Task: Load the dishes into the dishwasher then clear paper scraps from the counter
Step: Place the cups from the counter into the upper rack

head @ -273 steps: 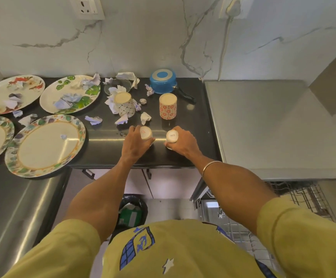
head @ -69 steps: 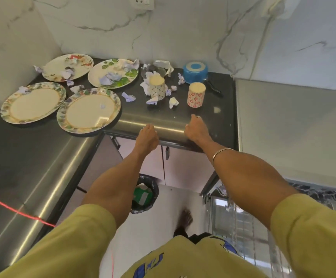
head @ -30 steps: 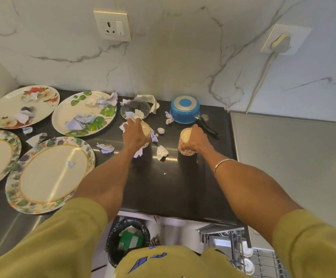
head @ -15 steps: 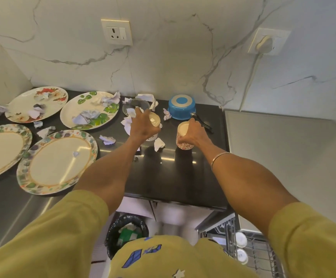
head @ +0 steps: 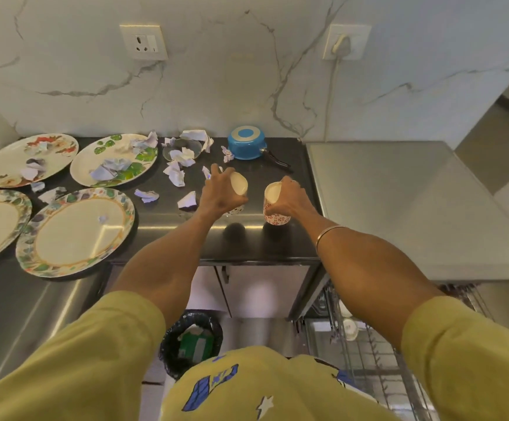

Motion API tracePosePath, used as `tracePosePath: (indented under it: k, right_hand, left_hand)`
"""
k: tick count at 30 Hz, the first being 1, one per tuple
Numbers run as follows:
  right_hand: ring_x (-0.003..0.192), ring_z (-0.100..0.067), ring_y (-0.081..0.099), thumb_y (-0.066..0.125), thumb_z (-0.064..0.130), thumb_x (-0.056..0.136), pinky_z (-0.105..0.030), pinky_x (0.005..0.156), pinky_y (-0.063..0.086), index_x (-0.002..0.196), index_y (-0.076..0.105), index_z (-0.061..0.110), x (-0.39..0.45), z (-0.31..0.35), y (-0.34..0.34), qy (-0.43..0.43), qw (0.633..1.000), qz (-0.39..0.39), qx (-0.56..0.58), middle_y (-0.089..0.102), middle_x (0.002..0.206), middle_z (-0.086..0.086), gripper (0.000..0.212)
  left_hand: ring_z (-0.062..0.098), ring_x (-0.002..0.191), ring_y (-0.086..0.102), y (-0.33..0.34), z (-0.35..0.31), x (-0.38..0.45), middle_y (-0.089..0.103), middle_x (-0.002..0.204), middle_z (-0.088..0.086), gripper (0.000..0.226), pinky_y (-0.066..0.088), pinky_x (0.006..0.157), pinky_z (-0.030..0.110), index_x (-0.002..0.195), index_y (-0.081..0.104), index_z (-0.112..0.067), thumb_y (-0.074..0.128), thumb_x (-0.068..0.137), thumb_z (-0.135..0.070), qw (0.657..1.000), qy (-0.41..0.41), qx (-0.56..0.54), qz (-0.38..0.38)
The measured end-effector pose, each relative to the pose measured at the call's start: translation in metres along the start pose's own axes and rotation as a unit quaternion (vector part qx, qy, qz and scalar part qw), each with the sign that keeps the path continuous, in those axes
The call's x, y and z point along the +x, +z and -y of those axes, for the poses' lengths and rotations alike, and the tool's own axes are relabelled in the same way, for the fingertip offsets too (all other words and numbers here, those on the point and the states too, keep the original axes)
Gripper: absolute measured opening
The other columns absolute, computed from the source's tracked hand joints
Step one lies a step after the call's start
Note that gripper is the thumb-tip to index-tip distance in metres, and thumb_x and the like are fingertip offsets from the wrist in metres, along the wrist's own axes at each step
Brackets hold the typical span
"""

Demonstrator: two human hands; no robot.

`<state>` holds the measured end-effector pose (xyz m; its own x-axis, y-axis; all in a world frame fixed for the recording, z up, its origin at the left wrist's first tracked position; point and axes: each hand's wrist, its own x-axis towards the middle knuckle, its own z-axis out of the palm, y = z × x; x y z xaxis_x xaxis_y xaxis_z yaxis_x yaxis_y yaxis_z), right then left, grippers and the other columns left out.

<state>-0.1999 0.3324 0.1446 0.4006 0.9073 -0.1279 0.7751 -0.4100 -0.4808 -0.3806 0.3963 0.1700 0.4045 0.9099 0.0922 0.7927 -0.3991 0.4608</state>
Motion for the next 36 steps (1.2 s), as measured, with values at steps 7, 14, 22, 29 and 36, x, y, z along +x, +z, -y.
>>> tracePosePath:
  k: [7, 14, 22, 29, 36]
  right_hand:
    - [0.12, -0.034, 0.054, 0.086, 0.042, 0.065, -0.039, 0.093, 0.049, 0.137, 0.038, 0.007, -0.095, -0.008, 0.014, 0.051, 0.998, -0.04, 0.001, 0.05, 0.133, -0.015, 0.093]
    - [0.111, -0.034, 0.058, 0.088, 0.039, 0.06, -0.039, 0.085, 0.051, 0.129, 0.042, 0.009, -0.207, -0.024, 0.04, 0.101, 0.993, -0.052, 0.004, 0.054, 0.125, -0.013, 0.088]
    - [0.109, -0.033, 0.06, 0.088, 0.041, 0.055, -0.042, 0.086, 0.053, 0.126, 0.045, 0.01, -0.281, -0.072, 0.036, 0.177, 0.98, -0.088, 0.021, 0.058, 0.121, -0.011, 0.089]
    - [0.114, -0.035, 0.057, 0.087, 0.043, 0.058, -0.046, 0.091, 0.053, 0.132, 0.039, 0.01, -0.34, -0.132, 0.03, 0.247, 0.963, -0.1, 0.04, 0.056, 0.125, -0.012, 0.093]
    - [0.12, -0.035, 0.055, 0.091, 0.041, 0.056, -0.049, 0.095, 0.051, 0.141, 0.037, 0.014, -0.412, -0.201, 0.016, 0.295, 0.949, -0.103, 0.049, 0.054, 0.133, -0.012, 0.105]
  left_hand:
    - [0.036, 0.112, 0.052, 0.001, -0.01, -0.07, 0.04, 0.129, 0.013, 0.08, 0.047, 0.092, 0.045, 0.132, 0.05, -0.017, 0.083, 0.065, -0.043, 0.997, 0.055, -0.027, 0.04]
    - [0.041, 0.103, 0.056, 0.027, -0.024, -0.158, 0.041, 0.123, 0.01, 0.085, 0.052, 0.087, 0.049, 0.13, 0.052, -0.017, 0.085, 0.058, -0.049, 0.988, 0.102, -0.049, 0.102]
    - [0.039, 0.105, 0.056, 0.062, -0.056, -0.207, 0.041, 0.121, 0.008, 0.088, 0.053, 0.086, 0.052, 0.13, 0.051, -0.019, 0.085, 0.054, -0.049, 0.967, 0.18, -0.019, 0.181]
    - [0.036, 0.105, 0.057, 0.094, -0.113, -0.252, 0.043, 0.121, 0.009, 0.082, 0.05, 0.085, 0.044, 0.126, 0.053, -0.017, 0.087, 0.057, -0.045, 0.948, 0.222, -0.023, 0.229]
    - [0.039, 0.11, 0.056, 0.145, -0.179, -0.305, 0.044, 0.128, 0.013, 0.085, 0.051, 0.091, 0.051, 0.124, 0.052, -0.019, 0.086, 0.053, -0.052, 0.923, 0.265, -0.012, 0.279]
